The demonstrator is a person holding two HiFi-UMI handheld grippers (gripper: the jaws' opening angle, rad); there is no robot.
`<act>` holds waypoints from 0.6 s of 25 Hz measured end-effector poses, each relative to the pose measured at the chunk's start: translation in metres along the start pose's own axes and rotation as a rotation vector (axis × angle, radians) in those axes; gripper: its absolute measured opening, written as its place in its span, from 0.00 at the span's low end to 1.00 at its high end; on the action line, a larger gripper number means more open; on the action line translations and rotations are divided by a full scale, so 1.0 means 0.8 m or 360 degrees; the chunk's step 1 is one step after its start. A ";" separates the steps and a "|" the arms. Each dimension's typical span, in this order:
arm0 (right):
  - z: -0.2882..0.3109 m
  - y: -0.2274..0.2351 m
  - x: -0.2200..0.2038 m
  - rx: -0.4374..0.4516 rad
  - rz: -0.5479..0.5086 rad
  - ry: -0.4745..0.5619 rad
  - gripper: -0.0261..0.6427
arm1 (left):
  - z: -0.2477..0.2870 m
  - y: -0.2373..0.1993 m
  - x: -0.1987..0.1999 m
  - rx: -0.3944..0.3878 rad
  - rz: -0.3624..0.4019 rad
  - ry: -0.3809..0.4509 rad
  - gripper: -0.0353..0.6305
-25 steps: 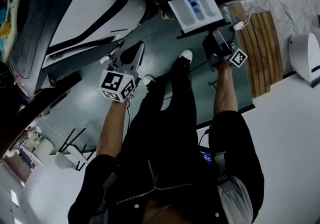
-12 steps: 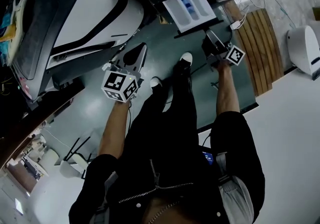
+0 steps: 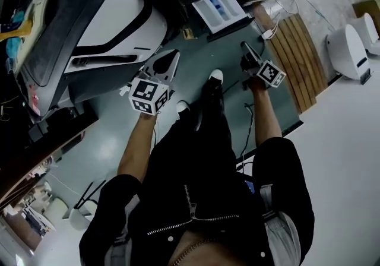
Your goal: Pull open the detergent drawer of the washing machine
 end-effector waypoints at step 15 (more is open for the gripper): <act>-0.046 -0.199 -0.009 -0.0385 -0.1203 0.0004 0.05 | -0.075 0.023 0.038 -0.0091 0.0157 0.0221 0.08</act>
Point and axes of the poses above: the fingertips, and each gripper's own axes: z forward along the fingers, y to its right, x out of its top, the point moved 8 cm from there along -z, backward along the fingers
